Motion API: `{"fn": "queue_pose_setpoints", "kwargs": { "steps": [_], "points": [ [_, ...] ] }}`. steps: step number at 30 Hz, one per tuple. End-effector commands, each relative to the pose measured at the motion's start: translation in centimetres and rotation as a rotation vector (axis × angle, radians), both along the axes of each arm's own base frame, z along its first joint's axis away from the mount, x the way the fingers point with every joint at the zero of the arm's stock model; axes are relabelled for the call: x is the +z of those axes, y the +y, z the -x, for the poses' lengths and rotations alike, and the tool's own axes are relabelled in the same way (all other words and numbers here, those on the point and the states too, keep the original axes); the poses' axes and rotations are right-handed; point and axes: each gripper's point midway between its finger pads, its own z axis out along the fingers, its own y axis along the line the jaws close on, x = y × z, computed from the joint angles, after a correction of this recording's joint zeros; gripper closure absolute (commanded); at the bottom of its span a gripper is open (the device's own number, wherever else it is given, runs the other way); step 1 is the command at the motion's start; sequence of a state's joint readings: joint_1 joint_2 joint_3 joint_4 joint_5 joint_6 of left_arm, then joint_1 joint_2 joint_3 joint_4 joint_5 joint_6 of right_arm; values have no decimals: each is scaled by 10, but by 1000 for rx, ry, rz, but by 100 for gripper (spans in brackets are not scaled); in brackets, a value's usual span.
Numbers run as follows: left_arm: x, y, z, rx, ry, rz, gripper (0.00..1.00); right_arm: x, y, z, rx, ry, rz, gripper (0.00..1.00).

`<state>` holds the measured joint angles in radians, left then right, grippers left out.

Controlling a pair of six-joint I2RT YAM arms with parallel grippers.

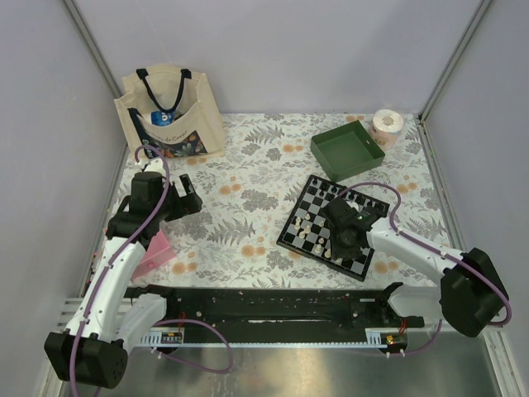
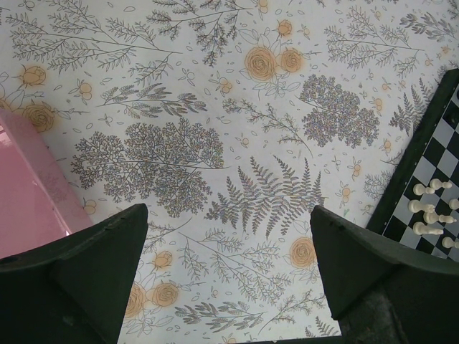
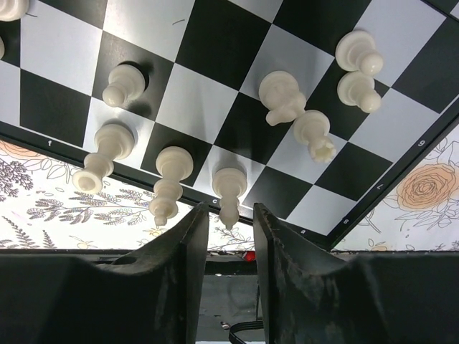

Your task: Set up the chess pieces on the board

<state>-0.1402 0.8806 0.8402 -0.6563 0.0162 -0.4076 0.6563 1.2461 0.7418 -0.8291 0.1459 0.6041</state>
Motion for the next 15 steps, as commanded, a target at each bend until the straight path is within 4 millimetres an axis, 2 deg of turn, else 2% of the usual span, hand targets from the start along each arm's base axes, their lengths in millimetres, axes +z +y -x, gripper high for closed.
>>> {"fn": "queue_pose_setpoints", "kwargs": {
  "steps": [1,10,15],
  "points": [
    [9,-5,-7,-23,-47,13,1,16,1,-11,-7,-59,-13,59],
    [9,-4,-7,-21,-48,12,1,59,-26,-28,-71,-219,43,53],
    [9,-4,-7,-23,-48,13,1,62,-43,-37,-140,-235,34,52]
  ]
}}
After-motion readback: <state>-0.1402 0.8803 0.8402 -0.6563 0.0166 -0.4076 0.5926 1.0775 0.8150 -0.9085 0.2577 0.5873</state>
